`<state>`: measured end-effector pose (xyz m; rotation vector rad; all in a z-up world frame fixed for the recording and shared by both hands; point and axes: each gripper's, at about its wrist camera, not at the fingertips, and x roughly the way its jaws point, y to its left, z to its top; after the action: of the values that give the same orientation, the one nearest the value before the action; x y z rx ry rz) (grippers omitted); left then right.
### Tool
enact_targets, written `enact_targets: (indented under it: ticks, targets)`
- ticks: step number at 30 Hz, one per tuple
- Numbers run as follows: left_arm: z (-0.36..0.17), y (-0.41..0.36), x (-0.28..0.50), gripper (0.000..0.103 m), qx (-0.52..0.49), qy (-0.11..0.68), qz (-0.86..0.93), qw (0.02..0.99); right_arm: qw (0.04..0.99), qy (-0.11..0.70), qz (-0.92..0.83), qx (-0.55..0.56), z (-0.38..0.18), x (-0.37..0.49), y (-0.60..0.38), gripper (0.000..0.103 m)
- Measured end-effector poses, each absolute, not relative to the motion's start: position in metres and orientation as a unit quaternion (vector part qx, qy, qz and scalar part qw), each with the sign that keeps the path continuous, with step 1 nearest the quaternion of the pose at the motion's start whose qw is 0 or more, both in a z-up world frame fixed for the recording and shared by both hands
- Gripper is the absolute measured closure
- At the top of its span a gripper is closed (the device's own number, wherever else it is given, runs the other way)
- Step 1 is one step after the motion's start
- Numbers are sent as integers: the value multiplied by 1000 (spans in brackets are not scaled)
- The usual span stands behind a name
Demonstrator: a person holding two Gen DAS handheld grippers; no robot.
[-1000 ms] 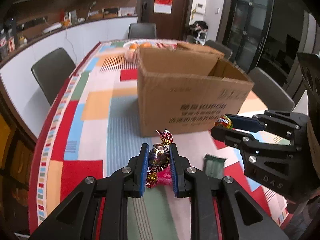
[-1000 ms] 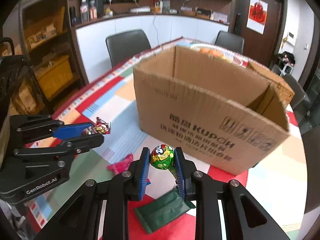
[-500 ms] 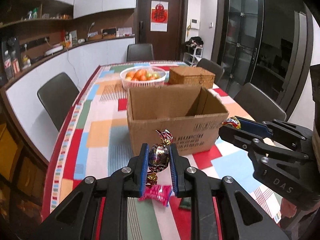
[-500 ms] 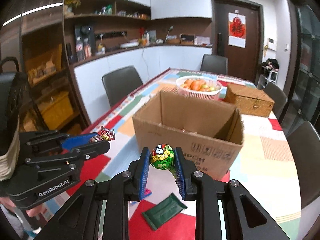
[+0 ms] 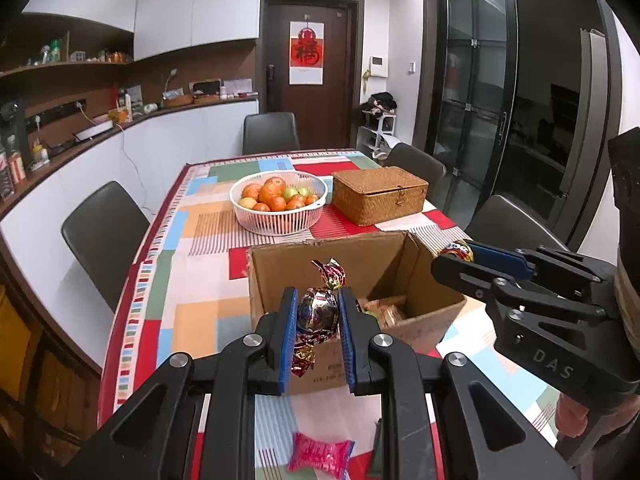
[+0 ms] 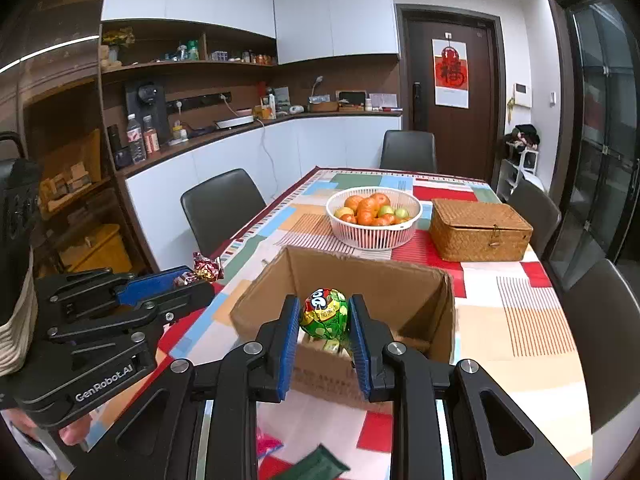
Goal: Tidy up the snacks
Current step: 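Carry the candy and lollipop into the box and open both tools, then move both tools back from the box to the pink packet and green bar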
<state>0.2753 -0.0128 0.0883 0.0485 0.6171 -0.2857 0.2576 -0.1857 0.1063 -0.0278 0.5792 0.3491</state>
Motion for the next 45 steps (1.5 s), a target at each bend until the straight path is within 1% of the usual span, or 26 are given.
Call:
enact_targets:
  ticks: [11, 12, 13, 15, 16, 17, 18, 25, 27, 28, 32, 34, 35, 36, 41, 43, 45]
  targets:
    - [70, -19, 343, 81, 14, 340, -147, 929, 933, 326, 147, -27, 88, 325, -181, 77]
    - [68, -19, 348, 75, 16, 342, -141, 929, 932, 332, 142, -26, 85, 333, -182, 77]
    - [66, -18, 351, 72, 18, 346, -138, 928, 931, 335, 140, -26, 83, 336, -182, 77]
    - [62, -16, 354, 71, 16, 354, -135, 925, 932, 340, 125, -28, 78, 345, -184, 73]
    - [61, -15, 352, 71, 15, 355, -136, 925, 933, 338, 118, -28, 77, 346, -185, 64]
    - [60, -14, 349, 67, 17, 355, -137, 925, 936, 333, 107, -24, 76, 344, -188, 60]
    - [59, -14, 344, 65, 20, 352, -134, 926, 938, 331, 105, -20, 75, 342, -189, 60]
    - [71, -4, 297, 58, 16, 319, -130, 939, 943, 315, 109, -13, 80, 307, -189, 60]
    - [76, -3, 283, 55, 19, 308, -132, 942, 946, 305, 112, -13, 84, 291, -188, 58]
    - [78, -2, 276, 54, 21, 303, -132, 944, 947, 302, 113, -13, 86, 283, -188, 55]
    - [80, 0, 246, 49, 26, 283, -127, 950, 951, 287, 115, -8, 90, 256, -188, 54]
    - [76, 3, 231, 48, 27, 277, -125, 952, 952, 284, 114, 0, 88, 242, -189, 53]
    - [73, 3, 227, 46, 27, 276, -125, 953, 953, 282, 110, 10, 85, 233, -191, 50]
    - [69, 4, 219, 46, 30, 276, -121, 953, 953, 282, 107, 15, 82, 226, -192, 49]
    - [46, 6, 197, 43, 43, 285, -113, 951, 950, 296, 97, 35, 56, 200, -195, 49]
    - [31, 9, 188, 40, 41, 298, -112, 947, 942, 316, 102, 38, 41, 193, -193, 49]
    - [15, 10, 182, 39, 41, 316, -116, 941, 936, 334, 103, 40, 26, 186, -192, 49]
